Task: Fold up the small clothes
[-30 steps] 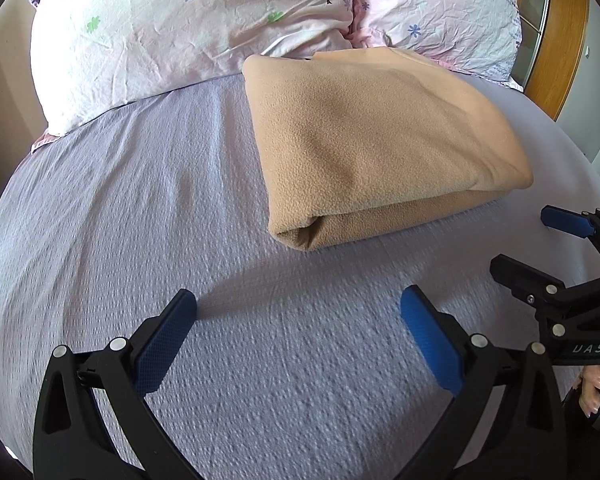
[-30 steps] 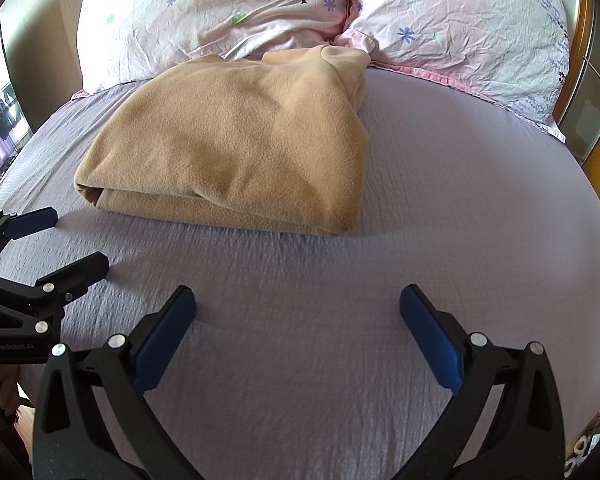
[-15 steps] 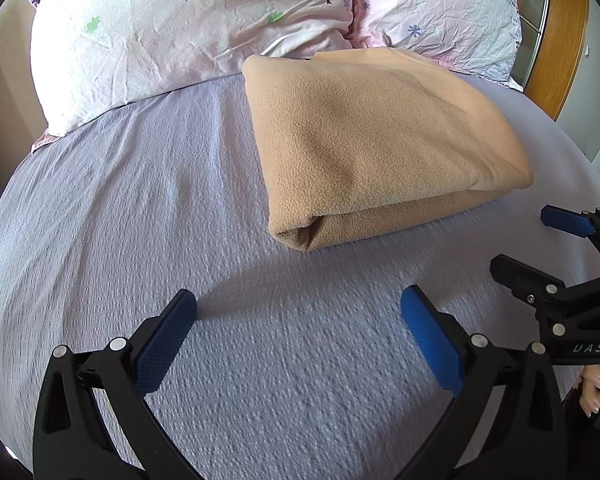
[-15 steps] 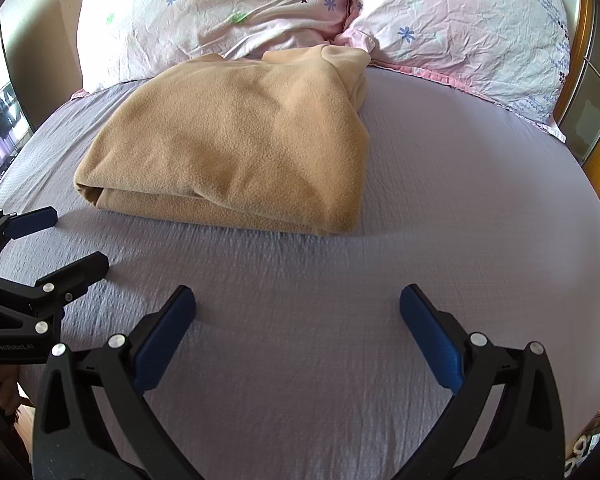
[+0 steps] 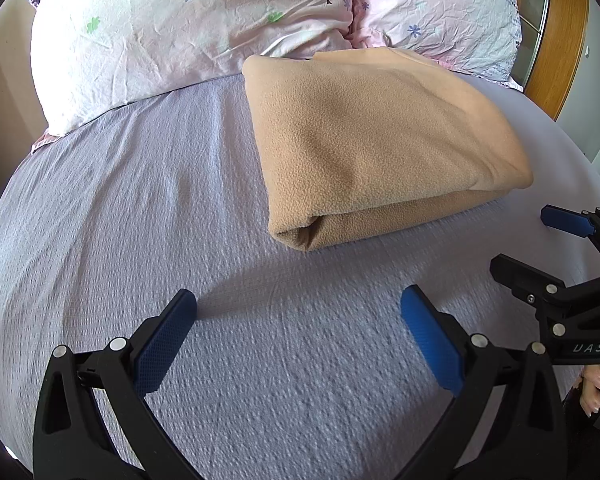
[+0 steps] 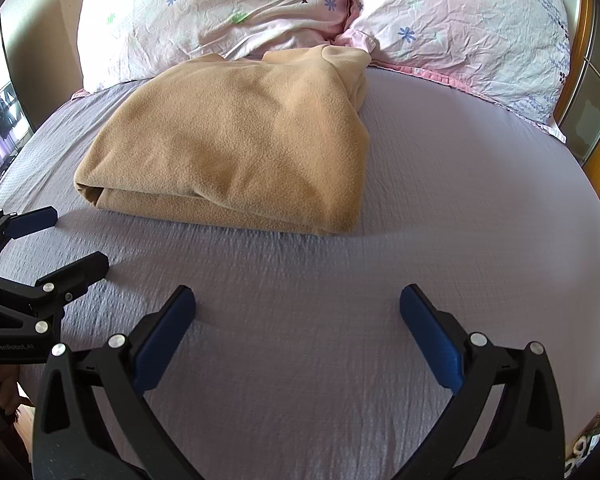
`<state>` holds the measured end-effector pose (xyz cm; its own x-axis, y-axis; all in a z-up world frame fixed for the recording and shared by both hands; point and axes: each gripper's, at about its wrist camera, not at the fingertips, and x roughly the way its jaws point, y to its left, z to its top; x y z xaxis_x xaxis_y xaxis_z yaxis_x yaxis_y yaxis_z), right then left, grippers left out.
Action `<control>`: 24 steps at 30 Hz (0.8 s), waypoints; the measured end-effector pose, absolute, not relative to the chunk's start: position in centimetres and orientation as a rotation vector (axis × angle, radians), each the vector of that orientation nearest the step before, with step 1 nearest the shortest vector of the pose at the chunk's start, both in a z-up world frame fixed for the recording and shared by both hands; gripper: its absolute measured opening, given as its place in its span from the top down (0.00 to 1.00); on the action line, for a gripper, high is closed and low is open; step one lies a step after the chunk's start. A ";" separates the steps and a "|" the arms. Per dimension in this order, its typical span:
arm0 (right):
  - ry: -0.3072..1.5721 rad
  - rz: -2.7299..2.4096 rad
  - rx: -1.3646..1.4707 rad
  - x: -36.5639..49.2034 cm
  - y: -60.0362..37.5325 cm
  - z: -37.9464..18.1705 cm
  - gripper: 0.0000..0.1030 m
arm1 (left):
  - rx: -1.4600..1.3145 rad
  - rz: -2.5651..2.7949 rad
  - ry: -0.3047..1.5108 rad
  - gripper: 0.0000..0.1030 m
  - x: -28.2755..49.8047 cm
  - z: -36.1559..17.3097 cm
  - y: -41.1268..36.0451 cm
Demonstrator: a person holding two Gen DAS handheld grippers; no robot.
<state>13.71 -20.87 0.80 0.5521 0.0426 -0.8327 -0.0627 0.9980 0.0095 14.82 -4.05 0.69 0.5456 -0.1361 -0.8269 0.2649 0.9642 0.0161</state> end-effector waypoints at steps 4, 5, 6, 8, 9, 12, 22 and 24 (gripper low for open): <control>0.984 0.062 -0.022 13.7 -20.9 0.8 0.02 | 0.145 -0.239 0.965 0.01 14.8 0.7 -4.1; 0.984 0.062 -0.022 13.8 -20.9 0.8 0.02 | 0.145 -0.239 0.965 0.01 14.8 0.7 -4.0; 0.984 0.063 -0.022 13.8 -20.9 0.8 0.02 | 0.145 -0.239 0.965 0.01 14.8 0.6 -4.0; 0.983 0.063 -0.022 13.8 -20.9 0.8 0.02 | 0.145 -0.239 0.965 0.01 14.8 0.6 -4.0; 0.983 0.063 -0.022 13.8 -20.9 0.8 0.02 | 0.145 -0.239 0.965 0.01 14.8 0.6 -4.0; 0.984 0.064 -0.023 13.8 -20.9 0.8 0.02 | 0.145 -0.239 0.965 0.01 14.8 0.6 -4.1; 0.983 0.064 -0.023 13.8 -20.9 0.9 0.02 | 0.145 -0.240 0.971 0.01 14.8 0.6 -4.1; 0.983 0.064 -0.023 13.8 -20.9 0.9 0.02 | 0.146 -0.240 0.976 0.01 14.9 0.6 -4.1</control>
